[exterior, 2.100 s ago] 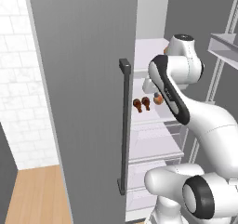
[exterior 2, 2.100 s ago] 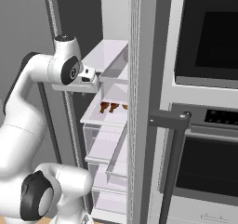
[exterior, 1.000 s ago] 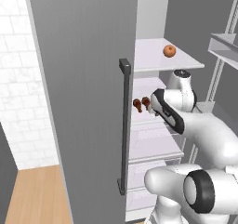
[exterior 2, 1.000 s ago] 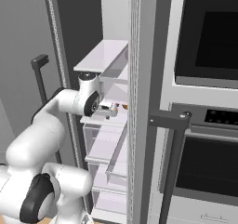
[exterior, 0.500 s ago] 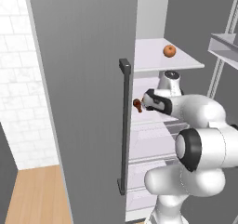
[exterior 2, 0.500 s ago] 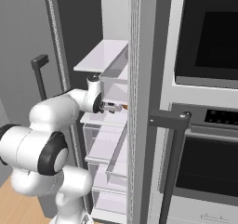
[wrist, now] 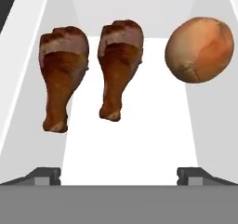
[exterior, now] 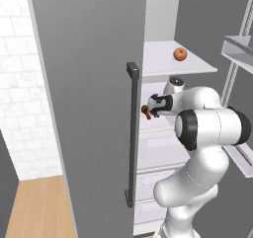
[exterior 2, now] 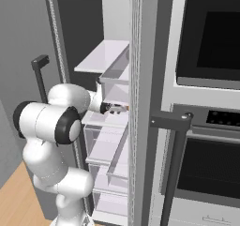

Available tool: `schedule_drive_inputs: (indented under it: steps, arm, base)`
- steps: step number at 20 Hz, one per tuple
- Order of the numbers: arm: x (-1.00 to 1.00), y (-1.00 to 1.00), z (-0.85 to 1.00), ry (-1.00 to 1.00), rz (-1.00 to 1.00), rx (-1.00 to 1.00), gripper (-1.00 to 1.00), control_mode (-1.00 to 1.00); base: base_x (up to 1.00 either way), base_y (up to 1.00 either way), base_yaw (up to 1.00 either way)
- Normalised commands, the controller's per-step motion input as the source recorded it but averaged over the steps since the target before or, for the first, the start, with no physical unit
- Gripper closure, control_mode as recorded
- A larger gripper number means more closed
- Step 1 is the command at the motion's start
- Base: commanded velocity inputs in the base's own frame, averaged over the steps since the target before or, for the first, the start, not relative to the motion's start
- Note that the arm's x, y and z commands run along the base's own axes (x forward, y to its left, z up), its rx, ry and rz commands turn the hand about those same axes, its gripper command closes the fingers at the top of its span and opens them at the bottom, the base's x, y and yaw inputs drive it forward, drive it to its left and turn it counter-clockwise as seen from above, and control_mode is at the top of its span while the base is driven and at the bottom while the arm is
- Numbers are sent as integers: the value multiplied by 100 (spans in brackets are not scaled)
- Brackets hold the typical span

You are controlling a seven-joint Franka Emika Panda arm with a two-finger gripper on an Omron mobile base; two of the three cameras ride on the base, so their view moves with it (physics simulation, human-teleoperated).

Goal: Place one onion and one chicken drumstick in each tupperware on the nearby counter, to pack two identical lunches.

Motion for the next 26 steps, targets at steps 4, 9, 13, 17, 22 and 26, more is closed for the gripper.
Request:
schedule_drive_inputs:
  steps: [4,9,13,17,22,26]
  arm:
    - [42,-4,-32,0,1,0,-100,-100]
    - [44,-16,-27,0,0,0,-100,-100]
    - [24,-27,-22,0,0,0,-100,-100]
    - [10,-56,-8,0,0,0,-100,-100]
    - [-1,-16,0,-1,8,1,-100,-100]
    - [3,29,0,-2,11,0,-100,-100]
  base:
    - [0,0,0]
    - [0,0,0]
    - [0,0,0]
    - [0,0,0]
    - [0,0,0]
    - [0,0,0]
